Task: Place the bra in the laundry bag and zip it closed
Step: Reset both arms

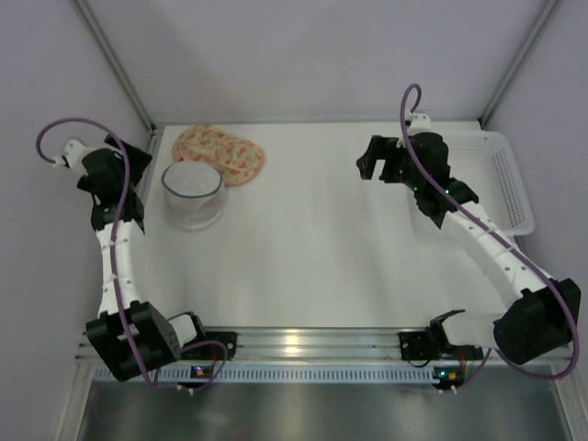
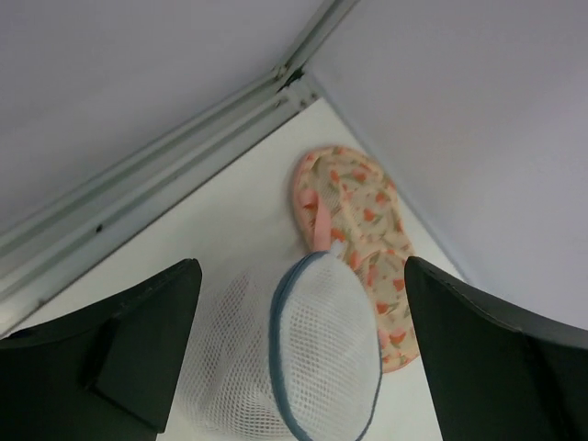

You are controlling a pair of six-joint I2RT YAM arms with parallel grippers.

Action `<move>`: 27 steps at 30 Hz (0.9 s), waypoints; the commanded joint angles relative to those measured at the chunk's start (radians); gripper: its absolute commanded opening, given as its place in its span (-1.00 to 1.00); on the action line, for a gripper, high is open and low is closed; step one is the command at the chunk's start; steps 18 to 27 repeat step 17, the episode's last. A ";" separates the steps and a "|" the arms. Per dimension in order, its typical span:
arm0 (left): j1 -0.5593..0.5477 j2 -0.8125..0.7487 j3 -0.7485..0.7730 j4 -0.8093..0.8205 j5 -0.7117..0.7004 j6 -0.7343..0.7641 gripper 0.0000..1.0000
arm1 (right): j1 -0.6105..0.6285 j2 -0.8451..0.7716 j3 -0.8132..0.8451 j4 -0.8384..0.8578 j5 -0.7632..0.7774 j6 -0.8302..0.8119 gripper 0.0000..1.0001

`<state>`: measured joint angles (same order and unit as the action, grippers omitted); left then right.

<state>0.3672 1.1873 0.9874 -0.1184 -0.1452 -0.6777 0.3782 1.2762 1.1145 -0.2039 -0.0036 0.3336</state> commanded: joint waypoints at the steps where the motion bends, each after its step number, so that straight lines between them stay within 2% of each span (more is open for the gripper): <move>1: -0.001 -0.072 0.147 -0.166 0.021 0.145 0.97 | -0.025 -0.072 0.048 -0.009 0.060 -0.042 0.99; 7: -0.092 -0.155 0.215 -0.364 0.096 0.276 0.97 | -0.030 -0.188 -0.059 0.056 0.089 -0.116 0.99; 12: -0.125 -0.296 0.145 -0.420 0.243 0.329 0.97 | -0.030 -0.261 -0.139 0.100 0.097 -0.110 0.99; 17: -0.258 -0.342 0.079 -0.402 0.156 0.343 0.97 | -0.028 -0.296 -0.191 0.123 0.058 -0.079 0.99; 27: -0.258 -0.342 0.079 -0.402 0.156 0.343 0.97 | -0.028 -0.296 -0.191 0.123 0.058 -0.079 0.99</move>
